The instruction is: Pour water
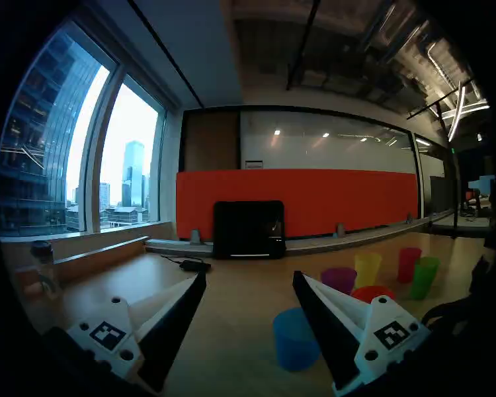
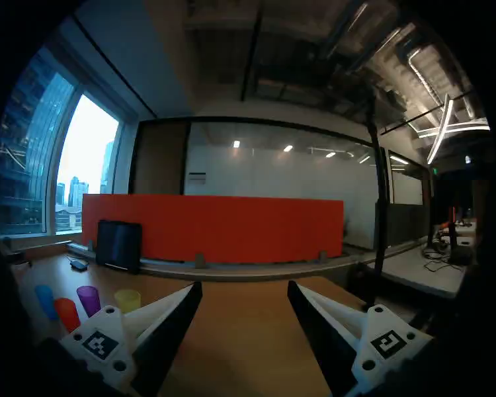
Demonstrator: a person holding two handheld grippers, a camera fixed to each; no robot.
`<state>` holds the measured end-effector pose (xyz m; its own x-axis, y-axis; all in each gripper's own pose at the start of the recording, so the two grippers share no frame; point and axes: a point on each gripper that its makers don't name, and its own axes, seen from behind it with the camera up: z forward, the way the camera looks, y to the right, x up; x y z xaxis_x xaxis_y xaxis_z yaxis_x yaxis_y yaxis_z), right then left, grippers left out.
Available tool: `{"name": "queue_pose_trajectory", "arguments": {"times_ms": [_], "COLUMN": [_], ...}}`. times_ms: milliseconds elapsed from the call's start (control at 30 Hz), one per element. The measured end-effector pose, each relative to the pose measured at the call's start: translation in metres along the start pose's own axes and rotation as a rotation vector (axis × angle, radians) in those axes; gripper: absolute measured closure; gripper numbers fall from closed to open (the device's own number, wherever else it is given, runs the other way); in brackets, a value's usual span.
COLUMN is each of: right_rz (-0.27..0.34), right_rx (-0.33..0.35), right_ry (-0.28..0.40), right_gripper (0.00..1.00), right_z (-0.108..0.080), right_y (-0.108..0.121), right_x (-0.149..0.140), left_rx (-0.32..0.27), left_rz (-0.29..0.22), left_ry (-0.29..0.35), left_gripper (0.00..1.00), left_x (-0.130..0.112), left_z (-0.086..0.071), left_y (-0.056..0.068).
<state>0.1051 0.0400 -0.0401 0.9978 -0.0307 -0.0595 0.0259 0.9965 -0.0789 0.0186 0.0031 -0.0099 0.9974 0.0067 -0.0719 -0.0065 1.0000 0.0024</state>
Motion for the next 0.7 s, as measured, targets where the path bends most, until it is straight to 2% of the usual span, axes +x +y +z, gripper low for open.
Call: {"name": "queue_pose_trajectory", "arguments": {"times_ms": [700], "right_rz": [0.007], "right_rx": [-0.007], "right_ry": [0.002], "right_gripper": [0.00], "right_z": [-0.004], "right_y": [0.007], "right_x": [0.000], "left_rx": [0.000], "left_rz": [-0.008], "left_ry": [-0.068], "left_gripper": [0.02], "left_x": [-0.018], "left_z": [0.007], "left_y": [-0.003]}}
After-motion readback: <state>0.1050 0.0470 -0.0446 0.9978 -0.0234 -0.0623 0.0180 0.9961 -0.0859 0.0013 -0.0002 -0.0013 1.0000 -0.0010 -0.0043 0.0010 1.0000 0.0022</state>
